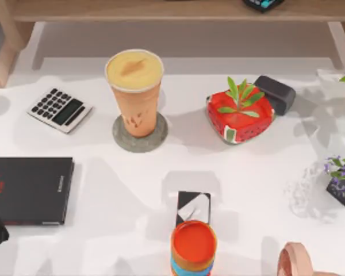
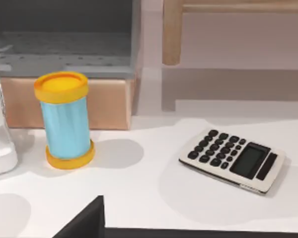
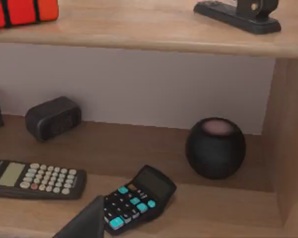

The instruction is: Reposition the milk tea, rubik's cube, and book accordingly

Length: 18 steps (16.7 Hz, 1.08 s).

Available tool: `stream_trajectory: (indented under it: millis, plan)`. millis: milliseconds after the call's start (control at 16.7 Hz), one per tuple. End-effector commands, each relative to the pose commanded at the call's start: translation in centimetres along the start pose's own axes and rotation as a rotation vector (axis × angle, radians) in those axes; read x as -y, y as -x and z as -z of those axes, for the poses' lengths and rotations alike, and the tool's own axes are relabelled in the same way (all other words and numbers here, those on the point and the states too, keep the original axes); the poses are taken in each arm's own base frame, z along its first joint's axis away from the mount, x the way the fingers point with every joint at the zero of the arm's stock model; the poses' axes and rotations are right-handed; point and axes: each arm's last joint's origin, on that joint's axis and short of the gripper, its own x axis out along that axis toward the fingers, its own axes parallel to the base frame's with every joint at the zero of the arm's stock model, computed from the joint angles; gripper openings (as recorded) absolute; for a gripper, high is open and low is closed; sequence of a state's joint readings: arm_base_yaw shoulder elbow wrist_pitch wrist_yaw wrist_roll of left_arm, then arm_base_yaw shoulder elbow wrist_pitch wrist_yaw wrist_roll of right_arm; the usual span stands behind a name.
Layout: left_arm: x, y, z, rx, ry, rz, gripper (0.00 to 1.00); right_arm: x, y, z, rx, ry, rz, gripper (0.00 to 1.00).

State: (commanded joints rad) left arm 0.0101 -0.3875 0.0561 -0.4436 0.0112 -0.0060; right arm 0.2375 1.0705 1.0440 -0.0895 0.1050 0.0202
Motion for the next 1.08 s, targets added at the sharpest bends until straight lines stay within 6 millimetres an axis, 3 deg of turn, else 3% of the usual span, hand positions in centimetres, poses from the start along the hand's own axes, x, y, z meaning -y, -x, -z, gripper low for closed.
stream_trajectory:
  millis: [240,360,540,780,1080]
  plan:
    - [0.0,0.0,0.0,0.000,0.000,0.000,1.00,2.4,7.9,9.7,0.008,-0.006,0.031,1.00]
    - [0.0,0.0,0.0,0.000,0.000,0.000,1.00,2.9,10.0,14.1,0.033,-0.008,0.055,1.00]
    - [0.0,0.0,0.0,0.000,0.000,0.000,1.00,3.4,11.2,19.2,0.072,-0.010,0.095,1.00]
    - [0.0,0.0,0.0,0.000,0.000,0.000,1.00,3.8,11.3,22.6,0.109,-0.012,0.135,1.00]
    - [0.0,0.0,0.0,0.000,0.000,0.000,1.00,3.8,11.3,22.8,0.114,-0.012,0.139,1.00]
